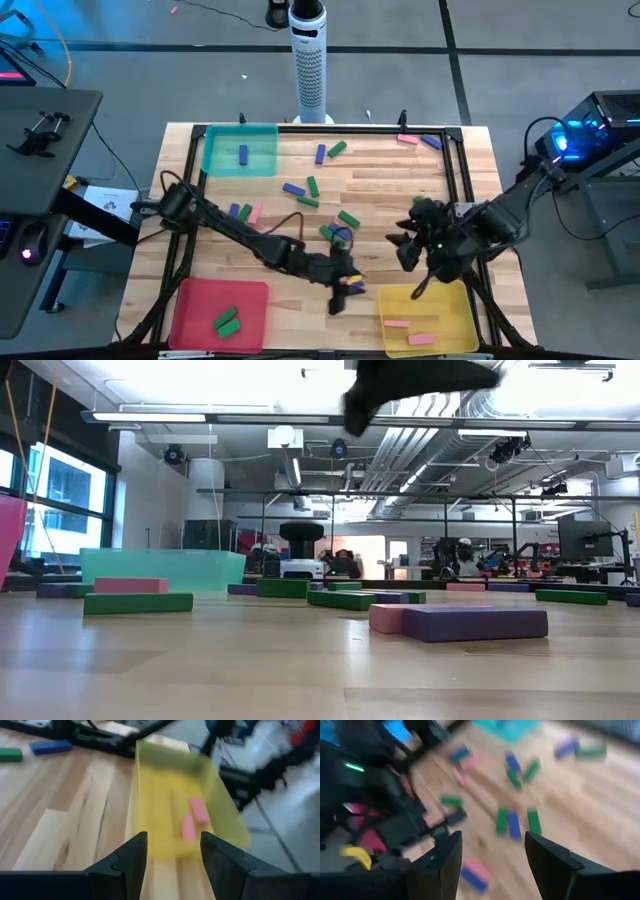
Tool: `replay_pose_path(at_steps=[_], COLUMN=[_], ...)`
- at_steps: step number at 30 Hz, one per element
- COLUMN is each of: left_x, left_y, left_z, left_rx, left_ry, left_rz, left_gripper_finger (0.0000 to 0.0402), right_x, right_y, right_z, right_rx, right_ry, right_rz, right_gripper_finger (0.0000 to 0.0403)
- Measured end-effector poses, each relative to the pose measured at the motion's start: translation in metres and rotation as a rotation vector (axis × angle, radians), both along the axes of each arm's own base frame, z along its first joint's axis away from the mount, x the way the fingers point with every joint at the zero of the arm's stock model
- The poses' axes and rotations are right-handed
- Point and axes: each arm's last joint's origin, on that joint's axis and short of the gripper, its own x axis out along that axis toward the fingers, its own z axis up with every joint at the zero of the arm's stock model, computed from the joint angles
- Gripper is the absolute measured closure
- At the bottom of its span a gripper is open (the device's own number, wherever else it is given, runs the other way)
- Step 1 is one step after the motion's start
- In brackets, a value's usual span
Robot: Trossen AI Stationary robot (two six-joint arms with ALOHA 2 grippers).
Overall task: Sort blocks
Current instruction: Put the blue block into the blue bin
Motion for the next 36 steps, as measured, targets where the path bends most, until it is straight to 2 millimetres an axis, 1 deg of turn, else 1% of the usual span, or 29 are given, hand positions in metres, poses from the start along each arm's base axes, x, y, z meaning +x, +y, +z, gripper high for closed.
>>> replay_pose_path(at_steps=[2,5,6,7,9,11,13,15,18,22,23,25,27,30,32,34,36], left_x=[0.007,0.014,0.014,0.014,0.013,0.011,0.011,0.012,0.015,0.018,0.018,0.02,0.022,0.023,0.025,0.026,0.027], left_y=[-0.002,-0.004,-0.004,-0.004,-0.004,-0.003,-0.002,0.001,0.008,0.017,0.019,0.023,0.027,0.033,0.037,0.041,0.044], left_z=[0.009,0.028,0.035,0.041,0.053,0.063,0.07,0.072,0.071,0.071,0.071,0.071,0.072,0.072,0.072,0.072,0.072], left_rx=[-0.016,-0.041,-0.047,-0.047,-0.033,-0.001,0.024,0.044,0.031,-0.016,-0.021,-0.025,-0.03,-0.031,-0.034,-0.041,-0.056], left_ry=[0.032,0.051,0.067,0.08,0.104,0.123,0.12,0.127,0.131,0.141,0.144,0.143,0.134,0.134,0.13,0.127,0.13], left_rz=[0.054,0.095,0.103,0.105,0.104,0.091,0.079,0.076,0.1,0.147,0.153,0.165,0.174,0.187,0.196,0.208,0.223], left_gripper_finger=[0.0229,0.0229,0.0229,0.0229,0.0229,0.0229,0.0229,0.0229,0.0229,0.0229,0.0229,0.0229,0.0229,0.0229,0.0229,0.0229,0.0229], right_x=[0.0,-0.01,-0.008,-0.008,-0.01,-0.018,-0.027,-0.036,-0.048,-0.06,-0.059,-0.047,-0.043,-0.034,-0.031,-0.027,-0.024], right_y=[-0.005,-0.016,-0.02,-0.026,-0.039,-0.06,-0.08,-0.099,-0.121,-0.142,-0.146,-0.155,-0.162,-0.171,-0.174,-0.179,-0.184], right_z=[-0.01,-0.021,-0.024,-0.028,-0.041,-0.06,-0.087,-0.11,-0.142,-0.176,-0.177,-0.174,-0.176,-0.182,-0.189,-0.196,-0.205], right_rx=[0.074,0.117,0.138,0.136,0.131,0.14,0.171,0.211,0.249,0.299,0.322,0.281,0.27,0.356,0.435,0.485,0.506], right_ry=[0.133,0.381,0.404,0.407,0.457,0.612,0.769,0.833,0.964,1.072,1.092,1.031,1.031,0.974,0.996,1.017,1.064], right_rz=[-0.059,-0.161,-0.16,-0.125,-0.103,-0.115,-0.128,-0.128,-0.104,-0.058,-0.047,-0.003,0.018,0.058,0.114,0.157,0.171], right_gripper_finger=[0.0209,0.0215,0.0217,0.022,0.0224,0.0229,0.0234,0.0238,0.024,0.024,0.0241,0.0242,0.0242,0.0242,0.0238,0.0225,0.0204])
